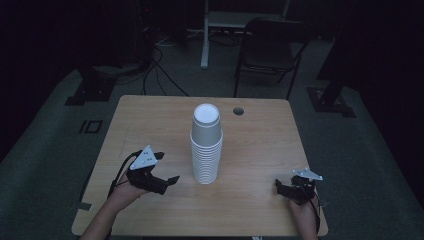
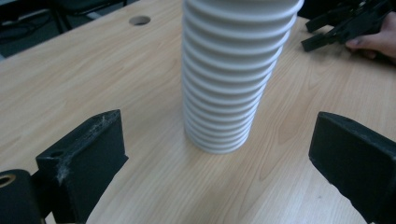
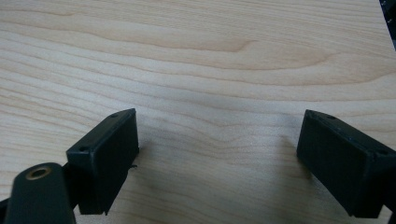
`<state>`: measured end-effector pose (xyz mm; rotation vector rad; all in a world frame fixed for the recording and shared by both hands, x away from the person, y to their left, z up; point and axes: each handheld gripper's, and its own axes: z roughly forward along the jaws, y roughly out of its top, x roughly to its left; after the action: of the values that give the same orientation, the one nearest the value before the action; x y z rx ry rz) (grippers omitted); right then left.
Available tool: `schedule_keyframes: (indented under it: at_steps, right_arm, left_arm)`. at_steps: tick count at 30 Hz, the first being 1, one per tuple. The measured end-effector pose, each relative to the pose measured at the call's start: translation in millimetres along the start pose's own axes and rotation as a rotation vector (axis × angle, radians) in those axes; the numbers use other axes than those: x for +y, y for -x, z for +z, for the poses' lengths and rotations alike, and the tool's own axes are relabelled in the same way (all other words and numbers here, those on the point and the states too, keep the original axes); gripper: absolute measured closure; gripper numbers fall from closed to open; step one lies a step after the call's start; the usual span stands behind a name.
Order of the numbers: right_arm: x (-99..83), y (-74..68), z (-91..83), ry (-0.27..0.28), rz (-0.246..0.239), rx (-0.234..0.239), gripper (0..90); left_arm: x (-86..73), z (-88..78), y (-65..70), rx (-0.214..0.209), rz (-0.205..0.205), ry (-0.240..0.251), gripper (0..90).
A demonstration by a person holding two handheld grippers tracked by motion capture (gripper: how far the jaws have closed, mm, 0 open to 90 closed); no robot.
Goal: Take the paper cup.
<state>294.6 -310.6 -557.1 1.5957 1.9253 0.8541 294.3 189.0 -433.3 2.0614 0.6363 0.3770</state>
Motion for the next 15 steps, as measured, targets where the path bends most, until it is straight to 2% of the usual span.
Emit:
schedule_keyframes:
  at_steps: [1,3,9,15]
  right_arm:
    - [0.0,0.0,0.0,0.000,0.000,0.000,12.1]
    - [0.0,0.0,0.0,0.000,0.000,0.000,12.1]
    - [0.0,0.0,0.0,0.000,0.000,0.000,12.1]
    - [0.0,0.0,0.0,0.000,0.000,0.000,12.1]
  left_arm:
    - [2.6,0.5,0.5,0.008,0.006,0.004,3.8]
    - [7.9,1.3,0.3,-0.012,0.004,0.011,3.8]
    - [26.7,6.0,1.8,-0.026,0.033,0.031,3.8]
    - [42.3,10.8,3.7,-0.051,0.038,0.062,3.8]
